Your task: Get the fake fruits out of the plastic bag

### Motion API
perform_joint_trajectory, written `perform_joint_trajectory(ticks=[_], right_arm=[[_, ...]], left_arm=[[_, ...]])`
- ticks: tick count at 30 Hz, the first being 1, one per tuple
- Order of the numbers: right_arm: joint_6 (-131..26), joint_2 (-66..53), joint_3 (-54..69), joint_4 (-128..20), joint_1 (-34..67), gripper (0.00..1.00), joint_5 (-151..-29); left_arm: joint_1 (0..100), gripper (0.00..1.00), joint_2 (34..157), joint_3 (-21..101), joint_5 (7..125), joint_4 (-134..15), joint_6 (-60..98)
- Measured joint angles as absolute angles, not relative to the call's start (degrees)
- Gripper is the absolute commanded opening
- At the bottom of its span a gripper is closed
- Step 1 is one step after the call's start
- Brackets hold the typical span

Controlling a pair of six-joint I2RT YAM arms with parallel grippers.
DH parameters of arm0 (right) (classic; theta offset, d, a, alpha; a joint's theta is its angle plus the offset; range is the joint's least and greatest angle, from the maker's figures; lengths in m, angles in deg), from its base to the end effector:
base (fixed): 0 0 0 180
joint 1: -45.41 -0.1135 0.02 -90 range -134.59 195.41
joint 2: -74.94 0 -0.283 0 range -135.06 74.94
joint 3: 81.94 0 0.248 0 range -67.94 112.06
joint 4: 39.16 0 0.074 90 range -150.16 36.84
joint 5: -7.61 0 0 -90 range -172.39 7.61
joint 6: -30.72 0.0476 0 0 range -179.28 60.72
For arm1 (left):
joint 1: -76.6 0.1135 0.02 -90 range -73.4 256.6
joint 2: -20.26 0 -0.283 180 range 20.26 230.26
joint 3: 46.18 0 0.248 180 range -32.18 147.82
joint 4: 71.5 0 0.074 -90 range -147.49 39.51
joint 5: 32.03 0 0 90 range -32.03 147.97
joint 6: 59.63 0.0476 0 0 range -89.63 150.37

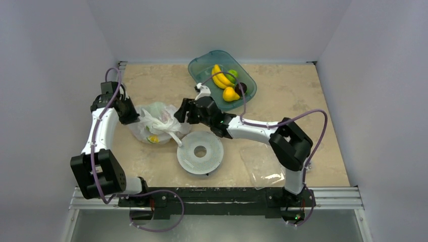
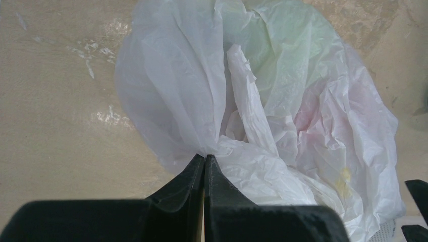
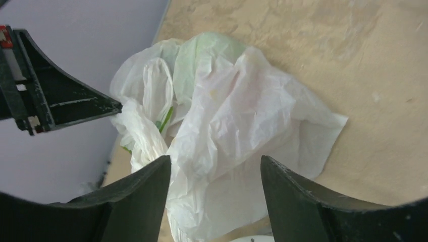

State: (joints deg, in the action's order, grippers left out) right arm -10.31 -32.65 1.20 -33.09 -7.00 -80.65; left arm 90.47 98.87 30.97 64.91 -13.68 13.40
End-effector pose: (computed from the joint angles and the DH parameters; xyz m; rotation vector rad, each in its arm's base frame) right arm 0.2736 0.3530 0.2423 -0.0395 2.0702 1.1359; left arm 0.2674 0.0601 0.2804 -0.6505 2.5213 -0.1772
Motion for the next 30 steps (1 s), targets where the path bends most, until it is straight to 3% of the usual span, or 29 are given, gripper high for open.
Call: perform_joint_trajectory(ticks=[4,7,13,21,26,30], right_arm=[[-28.1,-32.7,12.5,-46.5,-12.4,0.74,-66.1],[-42.3,-32.7,15.0,-47.9,-18.4,0.74,-57.2],[-65.0,-35.5,13.5,-46.4,-25.8,0.71,-52.3],[-78.3,-42.1,17.0,-45.9,-25.7,0.72,-52.4],[-81.7,-46.0,22.1,-45.0,-25.7,0.57,-50.9],[-82.4,-48.5,24.7,-44.1,-25.7,0.59,-49.2]], left_arm=[[90.5,0.0,98.9,31.0,65.6,-13.7,13.4],[90.5,0.0,99.0,31.0,66.1,-13.7,13.4],[90.5,0.0,99.1,31.0,66.5,-13.7,13.4],[90.5,0.0,99.1,31.0,67.4,-13.7,13.4],[90.5,0.0,99.1,31.0,68.0,-13.7,13.4],[90.5,0.0,99.1,31.0,68.3,-13.7,13.4]])
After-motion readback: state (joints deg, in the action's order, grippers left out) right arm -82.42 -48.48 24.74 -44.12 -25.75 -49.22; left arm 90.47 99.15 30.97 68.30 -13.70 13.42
